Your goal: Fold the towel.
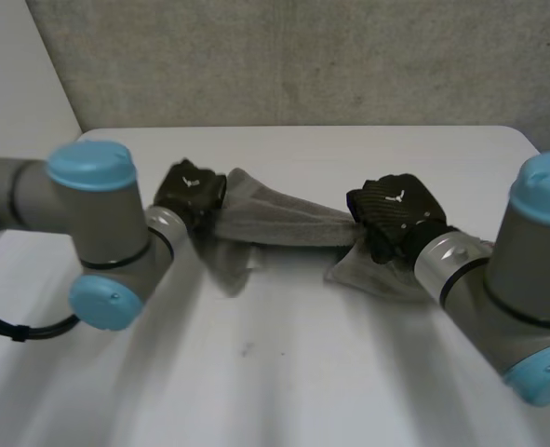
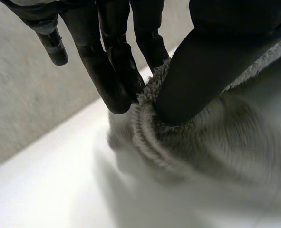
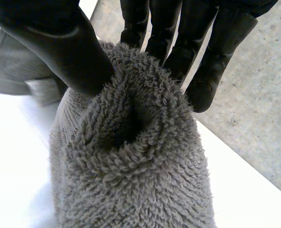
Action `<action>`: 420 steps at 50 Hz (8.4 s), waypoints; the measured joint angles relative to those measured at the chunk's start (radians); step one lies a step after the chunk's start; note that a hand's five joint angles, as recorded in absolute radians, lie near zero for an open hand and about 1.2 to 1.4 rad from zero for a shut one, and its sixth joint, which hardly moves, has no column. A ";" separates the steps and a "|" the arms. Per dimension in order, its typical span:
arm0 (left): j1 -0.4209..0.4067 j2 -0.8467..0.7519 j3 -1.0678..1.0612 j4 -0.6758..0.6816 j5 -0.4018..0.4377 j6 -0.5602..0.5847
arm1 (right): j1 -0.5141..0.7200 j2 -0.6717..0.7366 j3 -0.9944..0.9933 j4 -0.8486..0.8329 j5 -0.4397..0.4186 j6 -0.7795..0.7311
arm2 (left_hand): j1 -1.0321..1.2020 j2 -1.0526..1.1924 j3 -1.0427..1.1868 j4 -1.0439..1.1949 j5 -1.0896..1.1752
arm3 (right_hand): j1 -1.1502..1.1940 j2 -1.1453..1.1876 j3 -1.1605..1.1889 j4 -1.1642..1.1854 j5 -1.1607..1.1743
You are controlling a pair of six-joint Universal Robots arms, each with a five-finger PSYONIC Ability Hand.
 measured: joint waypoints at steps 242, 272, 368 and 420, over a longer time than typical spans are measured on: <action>0.142 0.456 -0.592 0.084 -0.016 0.080 | -0.506 -0.282 0.299 -0.075 -0.227 -0.077 | 0.033 0.000 0.000 0.000 0.024 | 0.028 0.023 0.032 0.002 0.029; 0.182 0.708 -0.436 -0.097 -0.012 0.336 | -0.487 -0.251 -0.296 0.668 -0.223 -0.603 | 0.044 0.002 0.002 0.000 0.033 | 0.028 0.043 0.032 0.002 0.029; 0.358 0.445 -0.500 0.100 0.105 0.022 | -0.492 0.033 0.229 0.200 -0.294 -0.322 | 0.052 0.002 0.003 0.000 0.033 | -0.667 -0.662 -0.675 -0.708 -0.676; 0.362 0.698 -0.703 -0.073 0.249 0.300 | -0.794 -0.279 0.048 0.606 -0.626 -0.543 | 0.052 0.002 0.003 0.000 0.033 | 0.023 0.035 0.033 0.005 0.034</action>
